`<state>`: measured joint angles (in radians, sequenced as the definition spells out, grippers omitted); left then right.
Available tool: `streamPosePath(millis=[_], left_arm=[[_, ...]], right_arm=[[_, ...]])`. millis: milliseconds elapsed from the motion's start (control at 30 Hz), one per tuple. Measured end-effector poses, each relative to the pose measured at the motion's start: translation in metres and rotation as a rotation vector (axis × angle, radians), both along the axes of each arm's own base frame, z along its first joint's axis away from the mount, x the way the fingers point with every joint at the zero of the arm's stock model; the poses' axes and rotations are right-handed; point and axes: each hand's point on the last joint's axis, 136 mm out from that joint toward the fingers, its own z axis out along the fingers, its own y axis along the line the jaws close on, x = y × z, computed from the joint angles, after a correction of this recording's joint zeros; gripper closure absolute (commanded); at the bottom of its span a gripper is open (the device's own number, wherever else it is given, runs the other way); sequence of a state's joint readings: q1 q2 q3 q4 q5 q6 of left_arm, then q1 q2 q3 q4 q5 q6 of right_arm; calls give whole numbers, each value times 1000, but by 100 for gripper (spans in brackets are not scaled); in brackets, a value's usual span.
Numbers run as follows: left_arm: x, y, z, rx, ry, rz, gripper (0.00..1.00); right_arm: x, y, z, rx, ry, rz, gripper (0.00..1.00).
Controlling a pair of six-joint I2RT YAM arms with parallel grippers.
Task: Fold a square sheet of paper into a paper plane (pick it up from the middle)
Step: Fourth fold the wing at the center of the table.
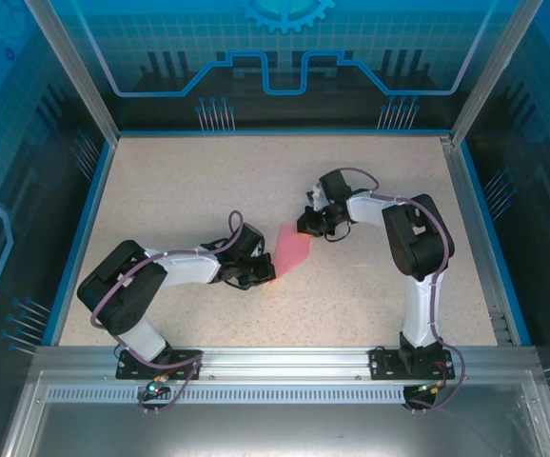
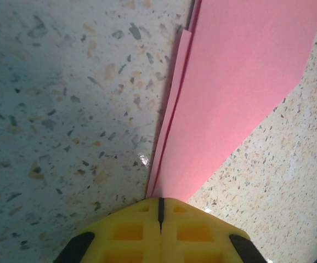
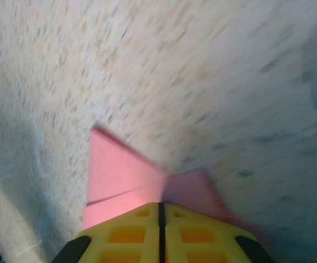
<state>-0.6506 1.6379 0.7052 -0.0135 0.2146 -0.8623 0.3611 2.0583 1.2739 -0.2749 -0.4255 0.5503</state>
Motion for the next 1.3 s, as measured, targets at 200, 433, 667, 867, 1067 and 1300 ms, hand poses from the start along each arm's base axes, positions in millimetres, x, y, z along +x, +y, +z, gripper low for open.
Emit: streamPosePath(millis=[200, 433, 667, 867, 1067, 1300], left_arm=[[0, 0, 1, 2, 3, 0, 99], [-3, 2, 14, 17, 21, -1, 60], [23, -1, 63, -14, -114, 39, 41], [38, 10, 67, 1, -138, 89, 43], [39, 6, 49, 8, -98, 71, 59], [42, 2, 41, 6, -87, 57, 62]], right_arm=[[19, -35, 7, -55, -38, -113, 81], [-18, -33, 50, -6, -67, -153, 58], [-53, -5, 53, 31, -12, -145, 48], [-68, 22, 42, 32, 41, -124, 53], [-65, 25, 19, -1, 95, -151, 55], [-62, 28, 12, -1, 109, -152, 58]])
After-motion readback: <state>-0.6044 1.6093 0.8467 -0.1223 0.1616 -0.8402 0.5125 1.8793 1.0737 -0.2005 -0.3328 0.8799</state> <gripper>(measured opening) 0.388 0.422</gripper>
